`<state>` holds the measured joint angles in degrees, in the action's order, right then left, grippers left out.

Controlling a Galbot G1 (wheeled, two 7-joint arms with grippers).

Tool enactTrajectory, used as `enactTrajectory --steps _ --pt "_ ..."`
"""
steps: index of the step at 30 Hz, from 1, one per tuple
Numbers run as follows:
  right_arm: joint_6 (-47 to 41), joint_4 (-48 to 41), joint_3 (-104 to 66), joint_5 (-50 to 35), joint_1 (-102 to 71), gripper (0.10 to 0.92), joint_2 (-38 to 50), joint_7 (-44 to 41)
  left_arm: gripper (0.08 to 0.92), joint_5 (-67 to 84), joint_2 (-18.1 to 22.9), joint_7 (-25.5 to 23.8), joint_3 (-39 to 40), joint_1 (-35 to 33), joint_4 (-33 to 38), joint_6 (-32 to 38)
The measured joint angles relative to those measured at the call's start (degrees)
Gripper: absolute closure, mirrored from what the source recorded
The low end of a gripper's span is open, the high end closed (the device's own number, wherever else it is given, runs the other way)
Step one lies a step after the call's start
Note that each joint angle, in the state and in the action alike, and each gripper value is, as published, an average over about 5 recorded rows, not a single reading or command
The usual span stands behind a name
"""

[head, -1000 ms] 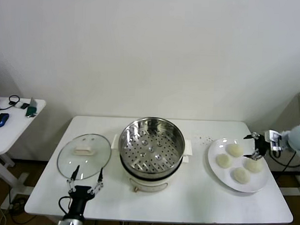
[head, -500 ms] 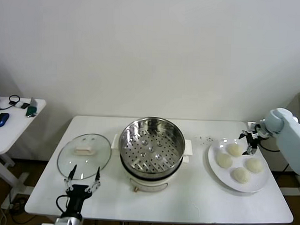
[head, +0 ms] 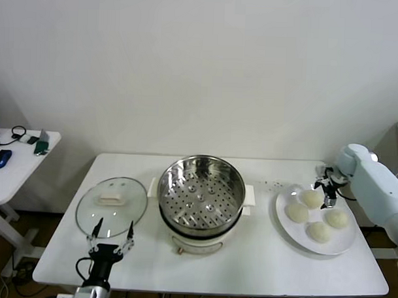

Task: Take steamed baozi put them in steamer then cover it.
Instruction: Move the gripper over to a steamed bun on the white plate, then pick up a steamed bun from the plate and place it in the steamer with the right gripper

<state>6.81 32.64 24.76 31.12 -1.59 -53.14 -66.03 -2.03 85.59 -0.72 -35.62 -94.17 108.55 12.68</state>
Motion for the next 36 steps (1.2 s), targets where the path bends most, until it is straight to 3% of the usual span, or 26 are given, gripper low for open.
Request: enactTrajectory --steps 20,36 --pt "2.36 -5.04 -2.76 5.33 0.04 0.204 -4.15 2.35 0.177 -0.48 0.07 -0.38 -0.06 -0.91 -0.6 0.73" --pt "3.21 -5.86 -4.1 7.82 0.29 0.301 -4.64 2.02 0.177 -1.22 0.25 -0.69 0.04 -1.29 -0.75 1.03"
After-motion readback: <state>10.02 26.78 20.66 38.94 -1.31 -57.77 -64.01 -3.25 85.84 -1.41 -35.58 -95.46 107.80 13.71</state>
